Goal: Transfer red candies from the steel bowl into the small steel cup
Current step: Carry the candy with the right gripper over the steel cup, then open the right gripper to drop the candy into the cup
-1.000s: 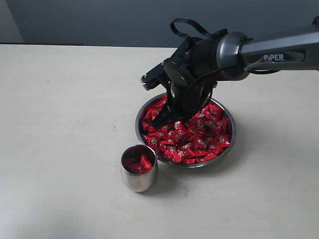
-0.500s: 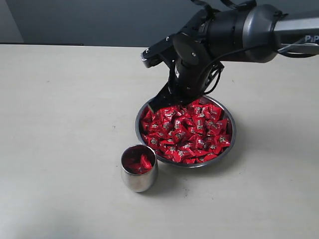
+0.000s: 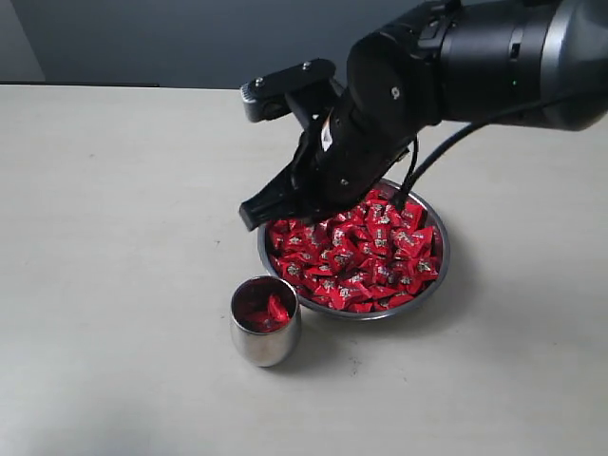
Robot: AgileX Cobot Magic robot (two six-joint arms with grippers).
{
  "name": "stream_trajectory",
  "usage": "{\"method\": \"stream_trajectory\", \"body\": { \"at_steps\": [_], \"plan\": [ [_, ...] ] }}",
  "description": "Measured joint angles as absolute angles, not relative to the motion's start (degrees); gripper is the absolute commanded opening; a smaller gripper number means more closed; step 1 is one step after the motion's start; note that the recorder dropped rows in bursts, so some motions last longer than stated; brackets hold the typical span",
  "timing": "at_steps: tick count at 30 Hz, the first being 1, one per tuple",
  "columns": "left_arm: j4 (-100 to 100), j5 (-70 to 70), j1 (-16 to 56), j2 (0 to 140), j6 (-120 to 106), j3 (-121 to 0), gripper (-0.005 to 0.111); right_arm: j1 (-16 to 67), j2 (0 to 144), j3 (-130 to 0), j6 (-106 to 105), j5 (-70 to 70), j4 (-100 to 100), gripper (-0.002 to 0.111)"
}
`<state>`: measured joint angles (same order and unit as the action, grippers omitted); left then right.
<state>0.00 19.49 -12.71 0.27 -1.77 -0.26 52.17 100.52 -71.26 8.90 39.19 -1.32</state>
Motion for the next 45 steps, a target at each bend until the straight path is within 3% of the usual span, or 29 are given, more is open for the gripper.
{"method": "stream_trajectory", "body": {
  "at_steps": [7,45],
  "plan": [
    [0.0,19.49,-12.71,0.27,-1.77,-0.26,0.0,59.93,99.62,-69.49,8.67,35.5,-0.4,0.0],
    [0.0,19.49,-12.71,0.27,-1.77,-0.26,0.0,60.05,102.48,-69.42,0.0,34.62,9.08,0.001]
  ]
}}
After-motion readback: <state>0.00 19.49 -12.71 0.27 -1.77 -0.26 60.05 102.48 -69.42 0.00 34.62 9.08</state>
